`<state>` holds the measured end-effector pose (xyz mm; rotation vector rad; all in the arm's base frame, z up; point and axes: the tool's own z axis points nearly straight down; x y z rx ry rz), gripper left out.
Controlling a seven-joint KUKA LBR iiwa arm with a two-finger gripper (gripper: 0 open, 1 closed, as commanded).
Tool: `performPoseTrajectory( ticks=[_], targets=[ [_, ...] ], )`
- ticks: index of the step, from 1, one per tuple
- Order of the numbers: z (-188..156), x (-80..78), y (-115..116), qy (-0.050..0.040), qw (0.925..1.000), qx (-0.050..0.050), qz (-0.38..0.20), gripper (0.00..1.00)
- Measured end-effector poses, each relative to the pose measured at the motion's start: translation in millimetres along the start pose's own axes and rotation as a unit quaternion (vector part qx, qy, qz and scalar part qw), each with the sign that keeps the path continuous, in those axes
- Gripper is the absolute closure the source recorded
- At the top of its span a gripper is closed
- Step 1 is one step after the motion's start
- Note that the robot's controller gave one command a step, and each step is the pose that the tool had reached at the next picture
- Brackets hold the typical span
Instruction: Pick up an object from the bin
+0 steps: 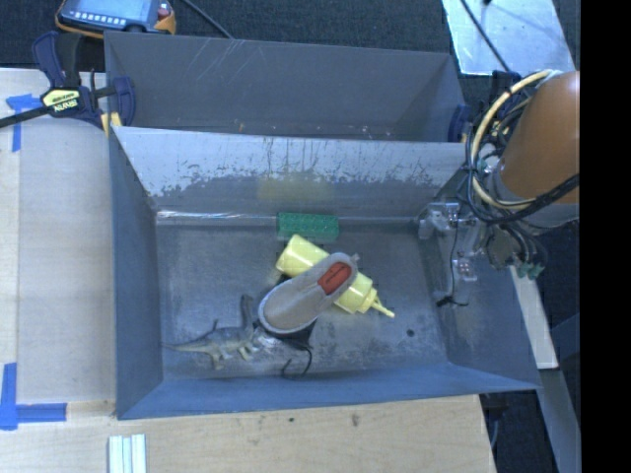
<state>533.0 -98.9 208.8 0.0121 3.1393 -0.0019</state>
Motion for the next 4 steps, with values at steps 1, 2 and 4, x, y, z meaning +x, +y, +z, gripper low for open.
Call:
performPoseTrajectory(
  ticks=[1,2,4],
  targets=[
    [-41.1,3.7,34.7,0.0006,0.9995,-0.001,-0.033,0.0],
    [-22.4,-26.0,71.4,-0.0048,0.9935,0.0,-0.114,0.0],
    [45.4,-17.6,122.9,-0.0009,0.9817,-0.001,-0.191,0.0]
  ],
)
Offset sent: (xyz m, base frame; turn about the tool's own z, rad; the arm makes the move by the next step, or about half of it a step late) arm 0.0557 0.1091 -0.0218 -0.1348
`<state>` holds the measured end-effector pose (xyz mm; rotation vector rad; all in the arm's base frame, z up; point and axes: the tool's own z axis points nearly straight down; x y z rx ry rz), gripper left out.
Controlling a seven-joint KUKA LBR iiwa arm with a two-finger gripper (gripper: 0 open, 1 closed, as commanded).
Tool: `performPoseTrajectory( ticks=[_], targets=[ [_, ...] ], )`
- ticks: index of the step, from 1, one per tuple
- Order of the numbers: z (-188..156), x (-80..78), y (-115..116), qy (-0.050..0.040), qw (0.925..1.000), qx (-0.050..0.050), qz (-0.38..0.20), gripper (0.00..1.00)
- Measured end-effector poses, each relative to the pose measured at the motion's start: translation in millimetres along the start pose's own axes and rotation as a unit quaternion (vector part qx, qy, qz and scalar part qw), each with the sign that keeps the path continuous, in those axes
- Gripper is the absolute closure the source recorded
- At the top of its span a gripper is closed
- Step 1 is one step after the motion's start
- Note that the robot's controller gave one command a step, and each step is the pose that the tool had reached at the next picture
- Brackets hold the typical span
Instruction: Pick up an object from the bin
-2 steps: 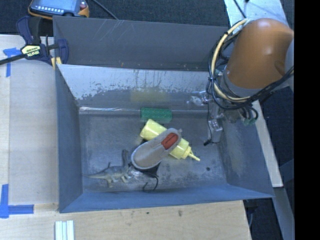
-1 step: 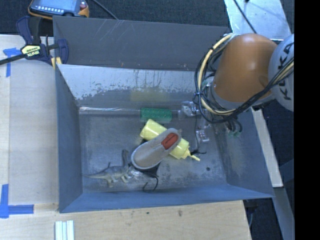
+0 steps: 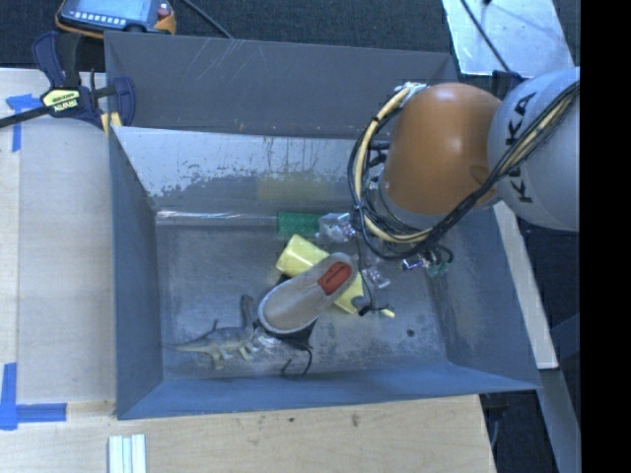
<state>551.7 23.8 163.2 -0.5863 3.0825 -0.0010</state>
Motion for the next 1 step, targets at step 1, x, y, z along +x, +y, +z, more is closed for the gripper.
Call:
performPoseTrajectory(
  ticks=[1],
  targets=[
    [17.8,17.0,6.8,0.0002,1.0,-0.001,-0.009,0.0]
  ],
)
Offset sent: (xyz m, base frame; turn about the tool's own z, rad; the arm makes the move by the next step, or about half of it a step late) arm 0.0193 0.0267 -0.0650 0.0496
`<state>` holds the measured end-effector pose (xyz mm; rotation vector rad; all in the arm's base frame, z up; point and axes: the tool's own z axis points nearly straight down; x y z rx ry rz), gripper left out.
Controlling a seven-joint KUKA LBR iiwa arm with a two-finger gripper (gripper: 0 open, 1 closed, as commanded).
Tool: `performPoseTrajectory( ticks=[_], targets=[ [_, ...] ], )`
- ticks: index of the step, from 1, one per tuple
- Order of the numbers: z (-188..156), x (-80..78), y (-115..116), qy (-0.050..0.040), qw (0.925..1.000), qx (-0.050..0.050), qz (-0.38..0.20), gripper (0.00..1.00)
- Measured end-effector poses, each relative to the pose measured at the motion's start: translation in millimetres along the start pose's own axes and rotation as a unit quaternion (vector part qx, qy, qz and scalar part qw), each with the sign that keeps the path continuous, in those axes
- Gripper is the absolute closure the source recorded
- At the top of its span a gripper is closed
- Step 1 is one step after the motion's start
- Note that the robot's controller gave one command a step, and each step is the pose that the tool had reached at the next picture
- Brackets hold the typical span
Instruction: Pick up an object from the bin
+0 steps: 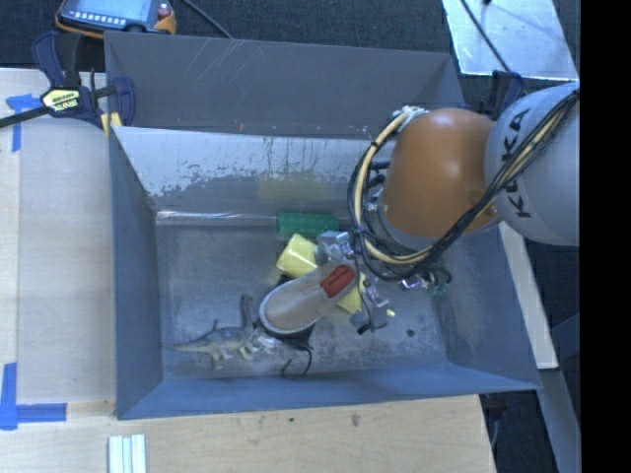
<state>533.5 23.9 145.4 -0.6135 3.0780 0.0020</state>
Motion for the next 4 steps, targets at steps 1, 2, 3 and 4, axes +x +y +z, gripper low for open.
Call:
performPoseTrajectory(
  ticks=[1,2,3,4],
  targets=[
    [31.1,-27.2,5.1,-0.0004,0.9994,0.001,0.034,0.0],
    [44.3,-30.8,-2.4,-0.008,0.9999,0.001,0.012,0.0],
    [29.4,-46.6,-35.6,-0.0012,0.9997,0.0,0.025,0.0],
    [21.1,-6.4,-22.0,-0.003,0.9992,0.002,0.039,0.0]
  ],
)
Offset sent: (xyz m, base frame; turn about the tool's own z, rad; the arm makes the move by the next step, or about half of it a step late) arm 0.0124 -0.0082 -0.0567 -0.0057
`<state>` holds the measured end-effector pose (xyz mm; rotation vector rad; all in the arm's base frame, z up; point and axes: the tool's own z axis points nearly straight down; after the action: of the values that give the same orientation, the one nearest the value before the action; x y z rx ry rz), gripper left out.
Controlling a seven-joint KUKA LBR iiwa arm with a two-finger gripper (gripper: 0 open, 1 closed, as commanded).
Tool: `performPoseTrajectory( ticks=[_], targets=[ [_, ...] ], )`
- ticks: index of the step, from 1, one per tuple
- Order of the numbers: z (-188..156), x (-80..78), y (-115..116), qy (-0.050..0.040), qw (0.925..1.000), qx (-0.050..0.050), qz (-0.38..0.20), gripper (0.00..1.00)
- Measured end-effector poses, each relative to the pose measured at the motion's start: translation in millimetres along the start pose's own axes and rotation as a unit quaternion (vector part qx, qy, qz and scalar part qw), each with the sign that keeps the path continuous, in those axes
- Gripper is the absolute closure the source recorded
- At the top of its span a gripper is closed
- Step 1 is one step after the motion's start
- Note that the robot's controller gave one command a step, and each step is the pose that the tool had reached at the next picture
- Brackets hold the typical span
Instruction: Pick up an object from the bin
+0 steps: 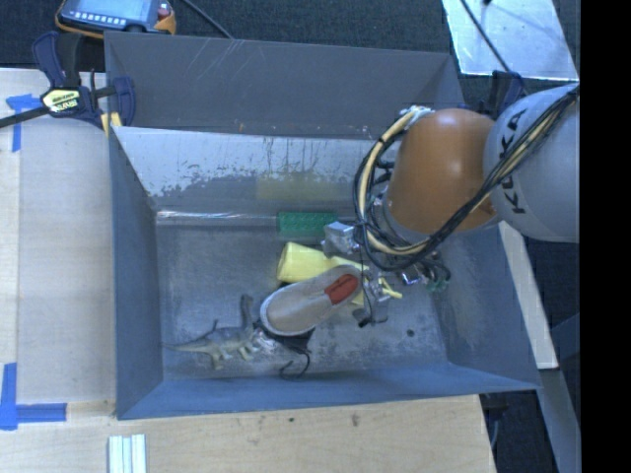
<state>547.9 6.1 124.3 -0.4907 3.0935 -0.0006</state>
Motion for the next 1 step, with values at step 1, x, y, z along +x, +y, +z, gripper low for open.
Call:
performPoseTrajectory(
  ticks=[1],
  targets=[
    [19.3,-18.9,-1.4,0.0027,0.9998,0.0,-0.017,0.0]
  ],
)
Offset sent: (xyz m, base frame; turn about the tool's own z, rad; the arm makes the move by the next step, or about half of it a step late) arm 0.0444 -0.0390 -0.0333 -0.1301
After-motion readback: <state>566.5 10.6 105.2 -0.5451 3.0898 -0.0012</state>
